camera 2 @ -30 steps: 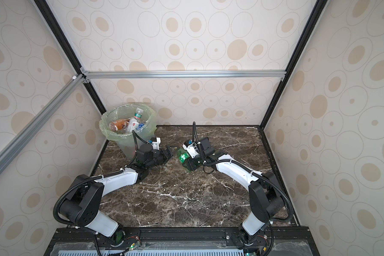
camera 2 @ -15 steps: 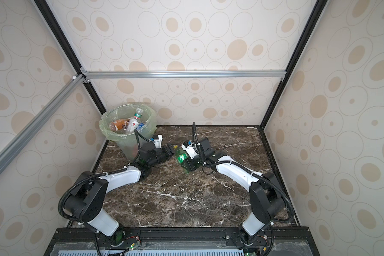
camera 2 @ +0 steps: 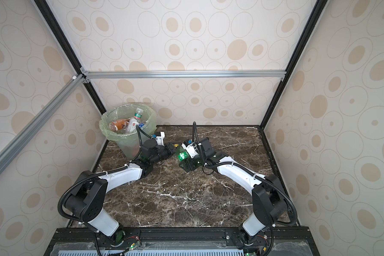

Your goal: Throw the plastic bottles in the bin

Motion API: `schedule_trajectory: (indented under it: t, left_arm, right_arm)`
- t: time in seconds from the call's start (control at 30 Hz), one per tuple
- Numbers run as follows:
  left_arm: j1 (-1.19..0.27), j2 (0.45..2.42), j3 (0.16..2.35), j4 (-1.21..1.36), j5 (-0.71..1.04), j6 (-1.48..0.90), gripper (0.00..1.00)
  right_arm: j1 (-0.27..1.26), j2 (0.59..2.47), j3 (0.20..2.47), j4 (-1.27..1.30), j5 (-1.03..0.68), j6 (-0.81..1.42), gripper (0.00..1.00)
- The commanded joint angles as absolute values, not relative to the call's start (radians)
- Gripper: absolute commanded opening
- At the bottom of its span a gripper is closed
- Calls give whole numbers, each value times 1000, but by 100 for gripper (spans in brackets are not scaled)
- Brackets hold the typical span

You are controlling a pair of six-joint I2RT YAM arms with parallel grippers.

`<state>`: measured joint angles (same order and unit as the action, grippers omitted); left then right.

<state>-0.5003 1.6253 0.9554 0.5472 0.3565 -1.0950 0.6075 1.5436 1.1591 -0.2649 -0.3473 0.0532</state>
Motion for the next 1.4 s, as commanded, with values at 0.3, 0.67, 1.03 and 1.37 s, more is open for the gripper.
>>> schedule_trajectory:
  t: [0.3,0.67,1.03,1.37]
  left_arm:
    - [-441,1539,1418,75,231,-735,23]
    - [-102,1518,1908,-181,104,-507,24]
    - [130,1612,1685,-103,264,-638,65]
    - [106,1477,1756,-171,331,-582,99]
  right_arm:
    - [608,1265,1099,-220,-175,44,100]
    - [601,1309,1089,-200,-160,64,100]
    - [602,1383,1105,-186,-184,63,100]
    - [602,1376,1083,-174,-185,98,100]
